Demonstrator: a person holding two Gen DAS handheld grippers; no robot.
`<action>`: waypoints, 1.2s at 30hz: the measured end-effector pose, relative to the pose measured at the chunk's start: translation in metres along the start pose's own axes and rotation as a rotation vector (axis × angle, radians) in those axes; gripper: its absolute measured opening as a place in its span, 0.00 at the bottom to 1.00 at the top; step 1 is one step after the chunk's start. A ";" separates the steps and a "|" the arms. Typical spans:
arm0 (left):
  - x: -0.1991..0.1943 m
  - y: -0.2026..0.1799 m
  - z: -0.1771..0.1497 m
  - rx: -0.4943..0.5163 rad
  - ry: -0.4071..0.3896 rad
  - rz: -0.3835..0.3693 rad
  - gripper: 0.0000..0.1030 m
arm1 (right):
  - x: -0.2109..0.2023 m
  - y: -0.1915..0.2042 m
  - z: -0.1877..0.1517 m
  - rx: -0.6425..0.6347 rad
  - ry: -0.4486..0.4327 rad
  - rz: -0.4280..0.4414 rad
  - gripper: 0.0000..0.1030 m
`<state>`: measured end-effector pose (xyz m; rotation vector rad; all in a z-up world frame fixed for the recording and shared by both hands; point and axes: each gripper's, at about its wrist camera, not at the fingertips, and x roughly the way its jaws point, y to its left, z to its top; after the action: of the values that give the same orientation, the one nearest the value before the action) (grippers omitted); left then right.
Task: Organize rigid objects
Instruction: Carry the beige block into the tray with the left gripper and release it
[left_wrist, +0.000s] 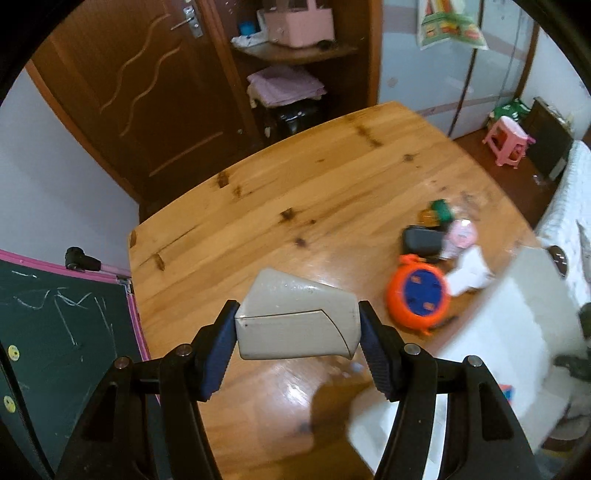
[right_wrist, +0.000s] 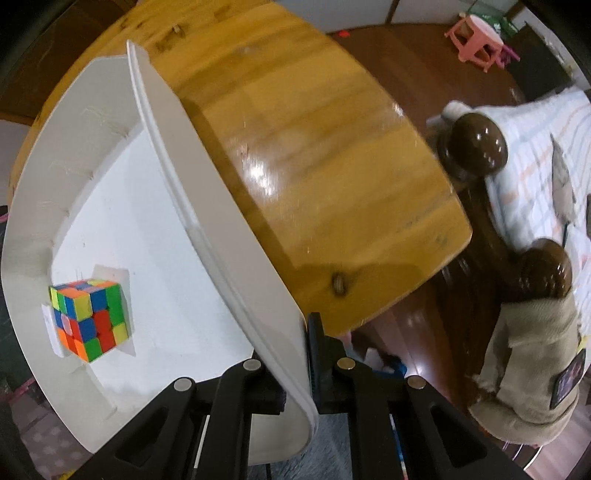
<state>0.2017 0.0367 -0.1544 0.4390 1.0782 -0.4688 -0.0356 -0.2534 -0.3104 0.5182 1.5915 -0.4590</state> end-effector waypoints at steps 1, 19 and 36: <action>-0.005 -0.004 -0.003 0.000 -0.002 -0.016 0.65 | 0.001 0.000 0.002 0.002 0.002 0.001 0.09; -0.032 -0.130 -0.033 -0.017 0.106 -0.196 0.65 | 0.013 -0.008 -0.007 -0.115 0.026 0.035 0.09; 0.051 -0.239 -0.029 0.040 0.330 -0.110 0.65 | 0.011 -0.038 -0.011 -0.176 0.040 0.098 0.10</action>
<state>0.0666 -0.1505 -0.2385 0.5051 1.4186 -0.5269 -0.0670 -0.2772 -0.3214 0.4711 1.6189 -0.2332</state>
